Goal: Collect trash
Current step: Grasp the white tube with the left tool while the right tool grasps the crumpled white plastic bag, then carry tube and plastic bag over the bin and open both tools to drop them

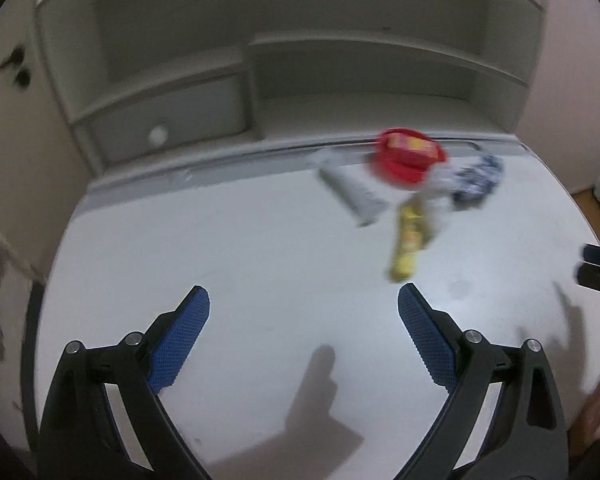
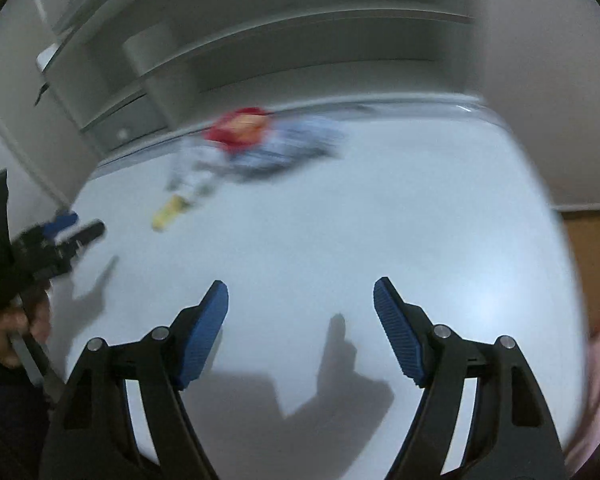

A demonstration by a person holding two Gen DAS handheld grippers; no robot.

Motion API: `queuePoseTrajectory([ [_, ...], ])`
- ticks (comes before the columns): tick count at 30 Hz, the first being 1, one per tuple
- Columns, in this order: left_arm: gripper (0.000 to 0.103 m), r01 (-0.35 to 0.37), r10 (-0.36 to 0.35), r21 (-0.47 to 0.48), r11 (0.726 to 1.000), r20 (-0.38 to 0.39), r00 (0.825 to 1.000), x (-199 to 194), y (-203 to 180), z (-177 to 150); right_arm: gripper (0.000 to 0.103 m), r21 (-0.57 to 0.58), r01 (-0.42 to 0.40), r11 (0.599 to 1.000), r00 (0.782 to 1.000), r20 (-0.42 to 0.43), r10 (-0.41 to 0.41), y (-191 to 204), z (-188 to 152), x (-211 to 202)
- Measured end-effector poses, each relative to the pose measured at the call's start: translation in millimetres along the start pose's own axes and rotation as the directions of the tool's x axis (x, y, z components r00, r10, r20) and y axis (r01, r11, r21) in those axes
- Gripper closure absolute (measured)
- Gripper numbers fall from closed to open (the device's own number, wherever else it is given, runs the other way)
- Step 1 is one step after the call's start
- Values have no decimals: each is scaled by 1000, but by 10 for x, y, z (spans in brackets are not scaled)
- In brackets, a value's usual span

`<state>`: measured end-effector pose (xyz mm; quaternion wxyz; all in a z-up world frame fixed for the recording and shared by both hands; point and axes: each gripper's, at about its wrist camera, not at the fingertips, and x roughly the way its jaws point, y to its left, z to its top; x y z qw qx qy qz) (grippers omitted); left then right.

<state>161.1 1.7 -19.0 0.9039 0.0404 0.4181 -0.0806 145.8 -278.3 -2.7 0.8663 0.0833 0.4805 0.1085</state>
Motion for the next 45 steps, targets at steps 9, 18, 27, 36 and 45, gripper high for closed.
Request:
queuePoseTrajectory([
  [9, 11, 29, -30, -62, 998, -15, 999, 373, 281, 170, 48, 32, -49, 998, 994, -93, 52, 768, 810, 936],
  [18, 11, 33, -34, -40, 999, -25, 999, 648, 162, 470, 72, 97, -61, 993, 986, -150, 76, 722, 926, 1134],
  [27, 11, 24, -25, -33, 999, -32, 999, 869, -202, 769, 74, 68, -122, 990, 989, -69, 127, 455, 601, 501],
  [36, 18, -75, 79, 40, 996, -106, 991, 1113, -636, 812, 74, 30, -70, 997, 993, -88, 73, 83, 48, 65],
  [45, 88, 18, -20, -22, 1000, -117, 993, 831, -711, 686, 74, 121, 43, 992, 999, -19, -41, -682, -593, -588],
])
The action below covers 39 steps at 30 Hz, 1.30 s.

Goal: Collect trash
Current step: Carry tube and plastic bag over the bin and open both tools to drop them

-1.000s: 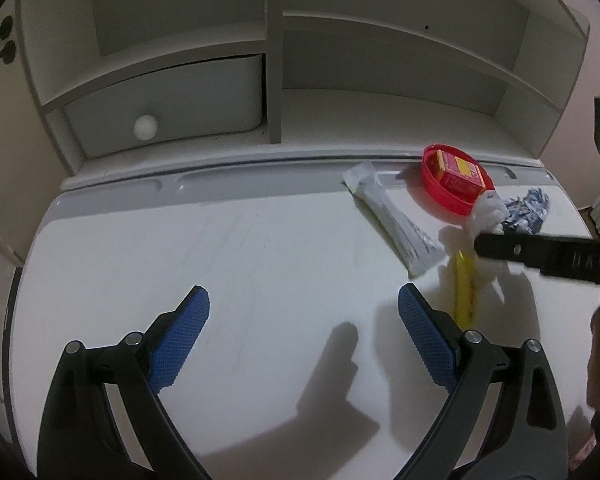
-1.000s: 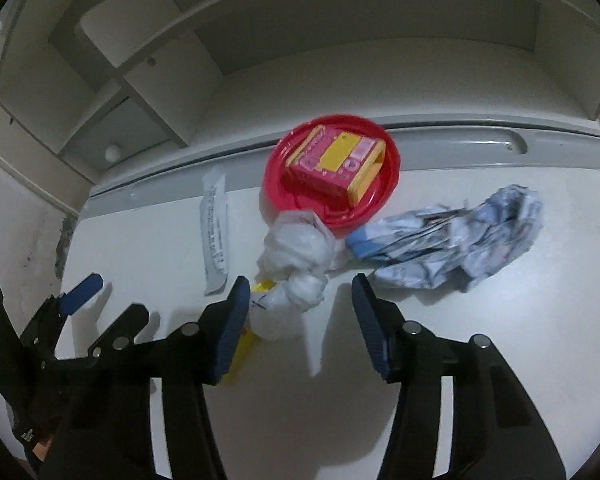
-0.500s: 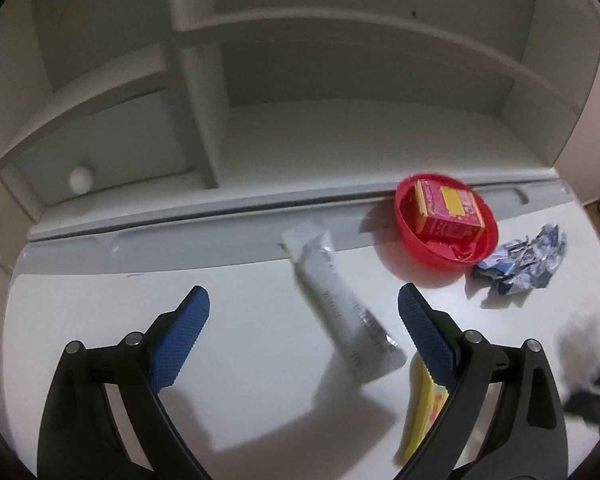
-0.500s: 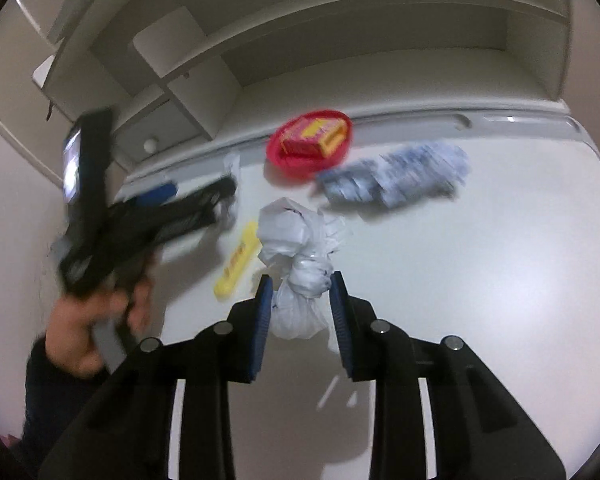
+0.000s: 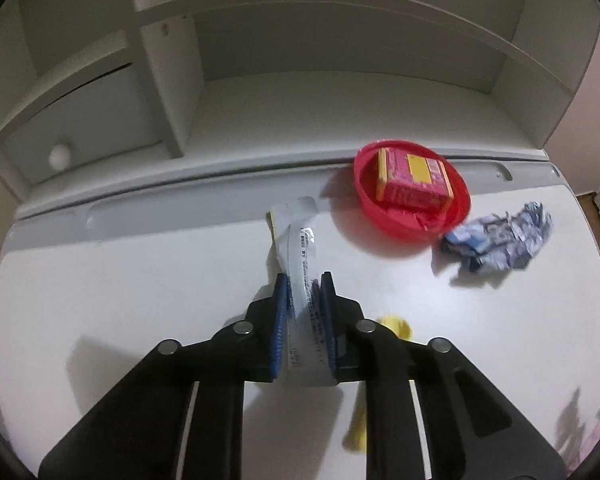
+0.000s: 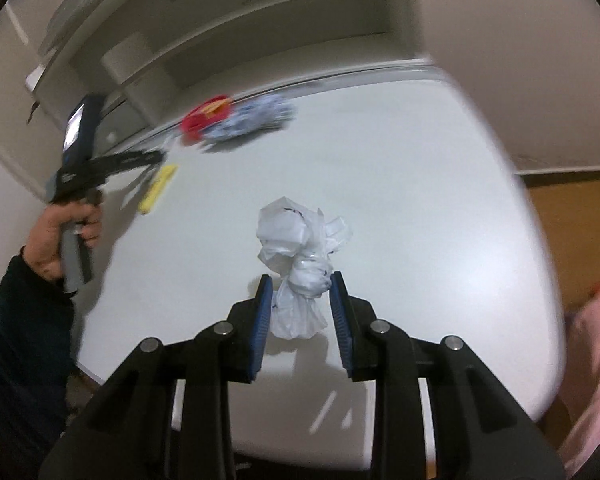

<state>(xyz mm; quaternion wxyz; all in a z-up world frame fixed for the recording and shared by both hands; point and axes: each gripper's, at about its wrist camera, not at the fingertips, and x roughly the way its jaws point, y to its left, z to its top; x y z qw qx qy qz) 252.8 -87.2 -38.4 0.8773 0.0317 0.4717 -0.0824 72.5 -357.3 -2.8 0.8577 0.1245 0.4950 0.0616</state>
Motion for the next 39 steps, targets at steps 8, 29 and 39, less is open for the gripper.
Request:
queuePoseTrajectory([
  [8, 88, 118, -132, 133, 984, 103, 986, -913, -781, -574, 73, 209, 209, 955, 971, 70, -228, -1216, -811, -818],
  [29, 88, 585, -534, 560, 587, -275, 799, -1341, -4592, -2816, 73, 538, 388, 749, 922, -239, -306, -3214, -2360, -400],
  [39, 88, 584, -481, 551, 596, -337, 809, -894, -4830, -2824, 73, 545, 384, 745, 923, -256, -288, -3283, -2405, -270],
])
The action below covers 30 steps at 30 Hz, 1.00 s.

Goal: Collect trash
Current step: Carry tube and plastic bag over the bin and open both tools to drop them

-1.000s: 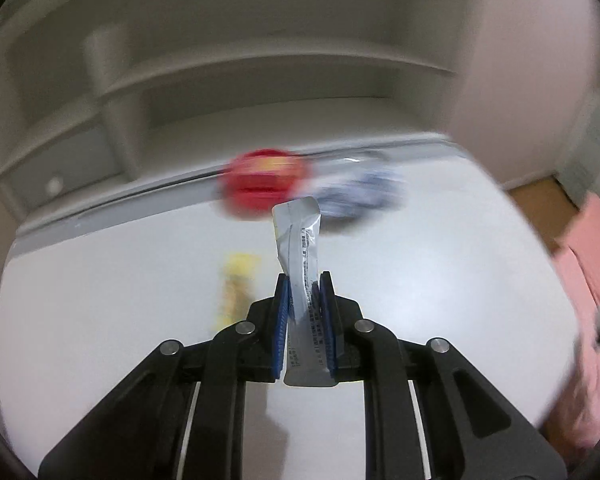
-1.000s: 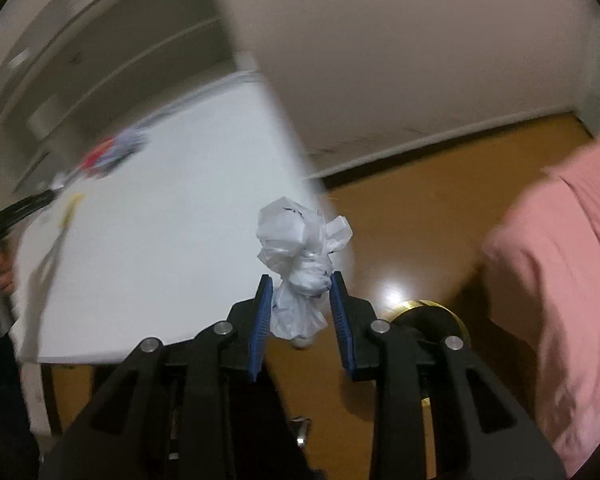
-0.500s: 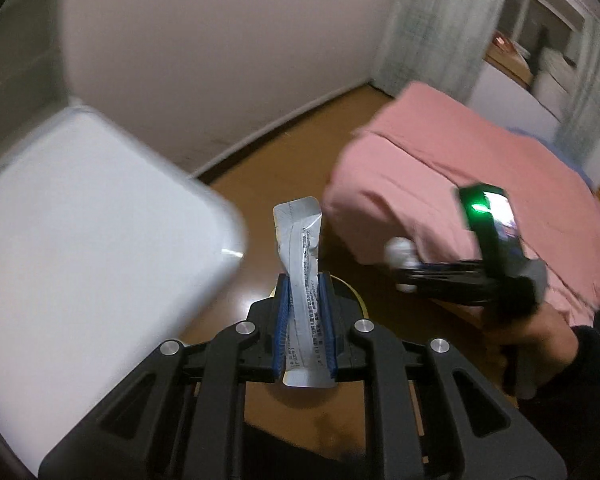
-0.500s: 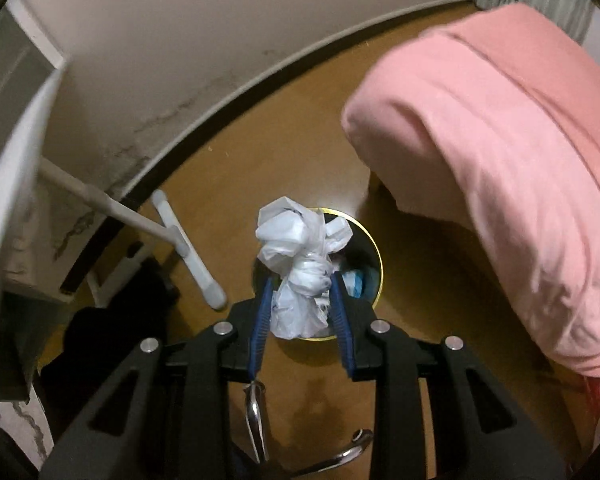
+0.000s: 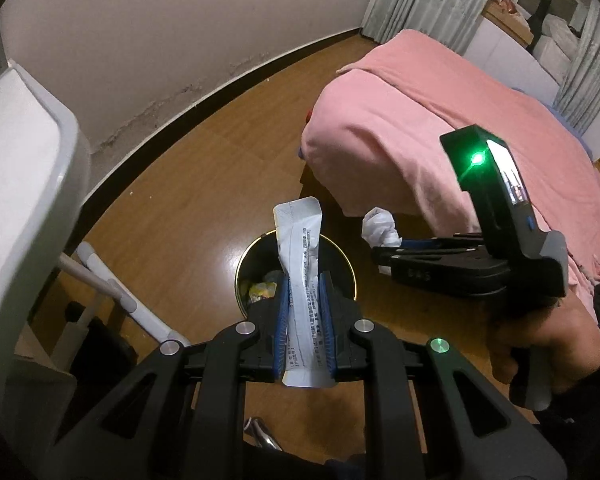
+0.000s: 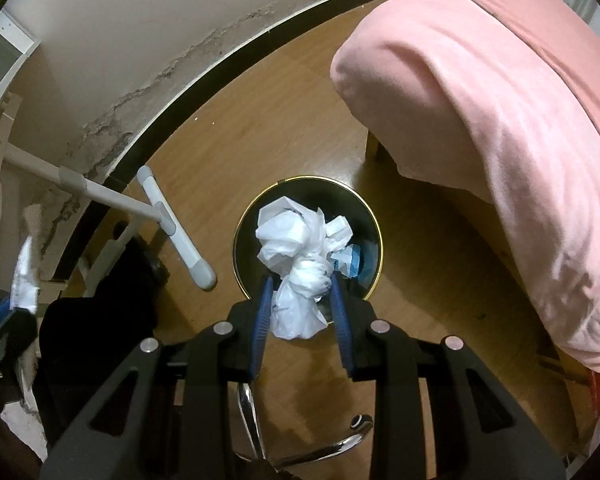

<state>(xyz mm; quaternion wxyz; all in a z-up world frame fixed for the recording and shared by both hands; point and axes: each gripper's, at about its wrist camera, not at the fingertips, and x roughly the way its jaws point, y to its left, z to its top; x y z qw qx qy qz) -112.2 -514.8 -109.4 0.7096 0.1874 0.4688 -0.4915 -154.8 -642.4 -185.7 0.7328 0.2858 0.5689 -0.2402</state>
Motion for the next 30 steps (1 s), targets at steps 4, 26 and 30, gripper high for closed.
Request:
queuePoseTrajectory([
  [4, 88, 6, -6, 0, 1000, -14, 1000, 110, 72, -9, 51, 11, 4, 1000, 1000, 15, -4, -33, 23, -11],
  [26, 42, 43, -44, -8, 999, -55, 998, 645, -22, 203, 37, 219, -15, 976, 991, 133, -15, -456, 148, -246],
  [30, 41, 55, -56, -11, 998, -51, 997, 532, -38, 230, 36, 214, -31, 976, 991, 136, 1, -430, 149, -290],
])
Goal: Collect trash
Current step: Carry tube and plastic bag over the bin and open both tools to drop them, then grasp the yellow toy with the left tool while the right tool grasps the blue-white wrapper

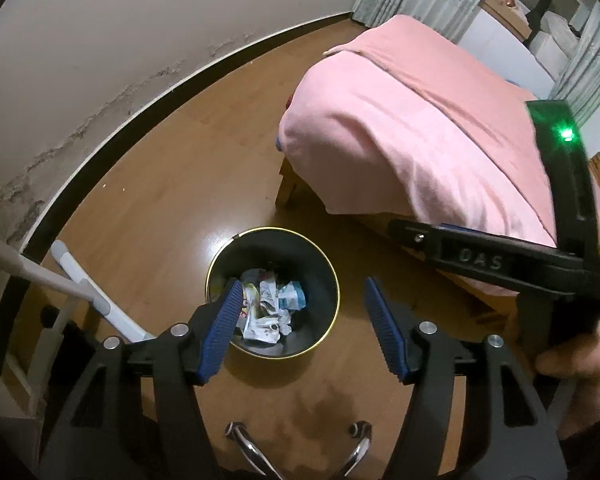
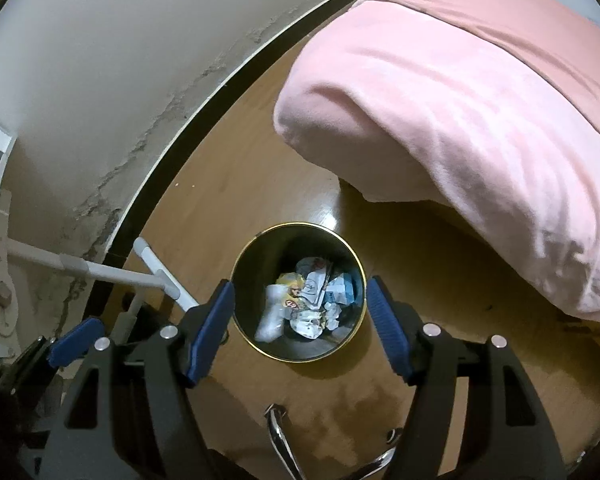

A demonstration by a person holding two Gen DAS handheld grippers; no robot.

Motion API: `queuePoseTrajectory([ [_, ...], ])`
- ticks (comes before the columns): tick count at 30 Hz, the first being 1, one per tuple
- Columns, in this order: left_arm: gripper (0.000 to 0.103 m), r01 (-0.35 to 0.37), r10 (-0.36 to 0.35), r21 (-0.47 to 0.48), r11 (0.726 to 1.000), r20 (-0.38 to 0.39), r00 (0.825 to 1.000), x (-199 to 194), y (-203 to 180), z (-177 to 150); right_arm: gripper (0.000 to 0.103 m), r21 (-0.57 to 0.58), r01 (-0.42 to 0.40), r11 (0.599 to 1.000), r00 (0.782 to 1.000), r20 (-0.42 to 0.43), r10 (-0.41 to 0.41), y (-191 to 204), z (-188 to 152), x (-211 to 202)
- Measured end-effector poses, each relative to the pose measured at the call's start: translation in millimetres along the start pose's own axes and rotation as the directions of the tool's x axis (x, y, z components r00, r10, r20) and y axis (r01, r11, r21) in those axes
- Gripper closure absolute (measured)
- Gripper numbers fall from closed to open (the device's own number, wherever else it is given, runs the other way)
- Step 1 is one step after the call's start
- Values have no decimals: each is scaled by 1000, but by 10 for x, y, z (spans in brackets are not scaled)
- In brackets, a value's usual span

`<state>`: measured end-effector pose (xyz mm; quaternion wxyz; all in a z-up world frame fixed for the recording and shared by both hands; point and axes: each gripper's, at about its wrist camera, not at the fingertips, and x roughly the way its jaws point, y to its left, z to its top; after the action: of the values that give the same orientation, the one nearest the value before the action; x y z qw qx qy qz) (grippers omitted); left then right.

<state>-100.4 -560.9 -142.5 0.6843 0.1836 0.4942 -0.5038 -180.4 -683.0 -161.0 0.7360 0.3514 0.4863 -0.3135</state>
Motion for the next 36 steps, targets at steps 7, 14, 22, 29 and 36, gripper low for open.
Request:
queuePoseTrajectory([
  [7, 21, -78, 77, -2, 997, 122, 989, -1014, 185, -213, 34, -129, -41, 991, 998, 31, 45, 436, -45, -261],
  [14, 13, -261, 299, -176, 949, 243, 923, -2441, 1142, -856, 29, -346, -101, 933, 988, 74, 134, 1332, -273, -836],
  [22, 13, -454, 583, -493, 742, 141, 800, -3407, 2765, -1662, 19, -655, -261, 709, 938, 2, 348, 3157, -591, -1332],
  [29, 13, -464, 603, -552, 693, 90, 793, -3427, 3536, -1674, 19, -803, -314, 507, 926, -141, 350, 4506, -927, -1107],
  [36, 17, -451, 564, -564, 691, 32, 825, -3047, 4011, -1501, 19, -882, -317, 349, 936, -232, 264, 5228, -1041, -784],
])
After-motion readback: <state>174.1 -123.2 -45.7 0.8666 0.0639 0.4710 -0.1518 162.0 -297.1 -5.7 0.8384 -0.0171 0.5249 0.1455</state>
